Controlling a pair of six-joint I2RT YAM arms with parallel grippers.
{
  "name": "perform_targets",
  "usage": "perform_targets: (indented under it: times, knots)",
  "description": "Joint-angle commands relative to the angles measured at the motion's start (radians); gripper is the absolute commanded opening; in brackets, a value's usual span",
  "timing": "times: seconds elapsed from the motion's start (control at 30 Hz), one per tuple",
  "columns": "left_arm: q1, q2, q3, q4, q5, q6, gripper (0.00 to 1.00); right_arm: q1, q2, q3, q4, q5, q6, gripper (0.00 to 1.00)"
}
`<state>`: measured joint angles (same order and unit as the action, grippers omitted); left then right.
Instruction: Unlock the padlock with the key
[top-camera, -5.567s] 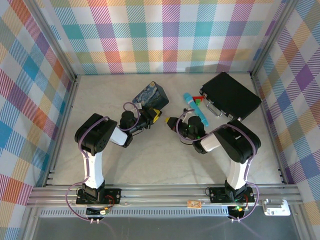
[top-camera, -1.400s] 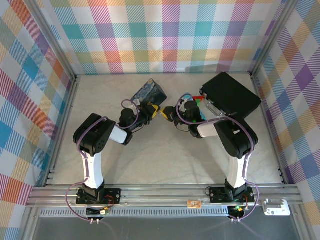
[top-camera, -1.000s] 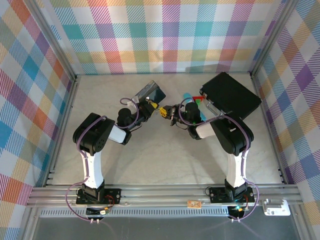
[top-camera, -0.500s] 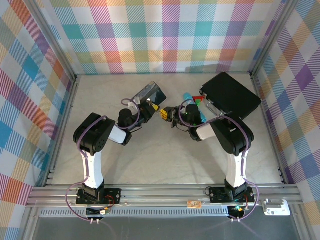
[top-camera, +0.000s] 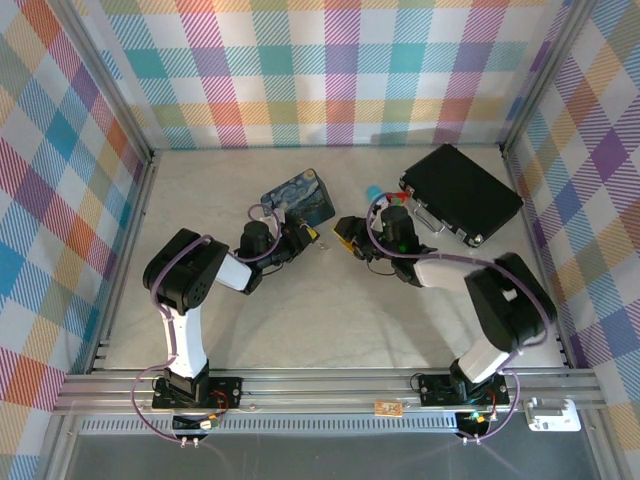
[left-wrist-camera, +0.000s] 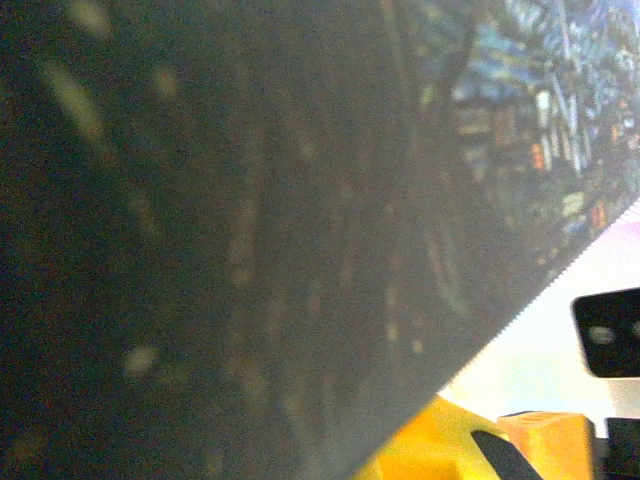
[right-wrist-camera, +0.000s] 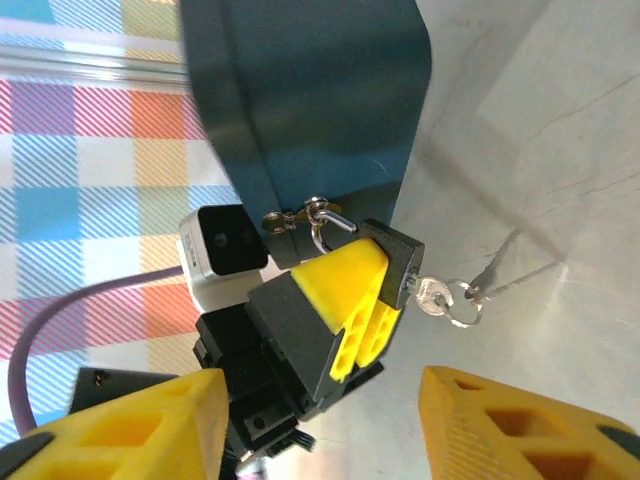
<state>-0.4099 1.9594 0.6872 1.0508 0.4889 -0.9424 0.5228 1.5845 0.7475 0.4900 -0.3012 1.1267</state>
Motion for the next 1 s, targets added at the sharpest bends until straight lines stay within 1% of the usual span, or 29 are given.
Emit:
perform_targets:
  times: [0.0, 0.1, 0.23, 0.37, 0.47, 0.53, 0.57, 0.6, 0.7, 0.87, 0.97]
  knots:
    - [-0.003, -0.039, -0.027, -0.107, 0.011, 0.046, 0.00, 0.001, -0.106, 0.005, -0.338, 0.114, -0.303, 0.56]
    - [-0.006, -0.059, -0.018, -0.256, -0.003, 0.108, 0.00, 0.007, -0.181, 0.025, -0.504, 0.175, -0.427, 0.57]
    - [-0.007, -0.069, 0.005, -0.408, -0.039, 0.180, 0.00, 0.020, -0.228, 0.043, -0.633, 0.242, -0.536, 0.56]
    - [-0.013, -0.066, 0.012, -0.470, -0.090, 0.222, 0.00, 0.055, -0.223, 0.051, -0.661, 0.294, -0.615, 0.54]
    - [-0.017, -0.069, 0.019, -0.507, -0.123, 0.228, 0.04, 0.085, -0.196, 0.056, -0.650, 0.317, -0.642, 0.54]
    - [-0.019, -0.078, 0.033, -0.555, -0.140, 0.233, 0.07, 0.107, -0.176, 0.065, -0.635, 0.328, -0.659, 0.54]
    - [-0.021, -0.086, 0.044, -0.594, -0.156, 0.242, 0.12, 0.120, -0.165, 0.074, -0.633, 0.341, -0.669, 0.54]
    - [-0.024, -0.097, 0.057, -0.636, -0.175, 0.252, 0.19, 0.131, -0.152, 0.084, -0.633, 0.354, -0.681, 0.54]
    - [-0.032, -0.128, 0.086, -0.720, -0.225, 0.263, 0.28, 0.152, -0.118, 0.112, -0.632, 0.376, -0.708, 0.54]
    - [-0.036, -0.145, 0.123, -0.769, -0.250, 0.239, 0.35, 0.167, -0.076, 0.143, -0.612, 0.375, -0.719, 0.54]
    - [-0.037, -0.175, 0.114, -0.766, -0.253, 0.212, 0.41, 0.192, -0.051, 0.165, -0.600, 0.386, -0.741, 0.54]
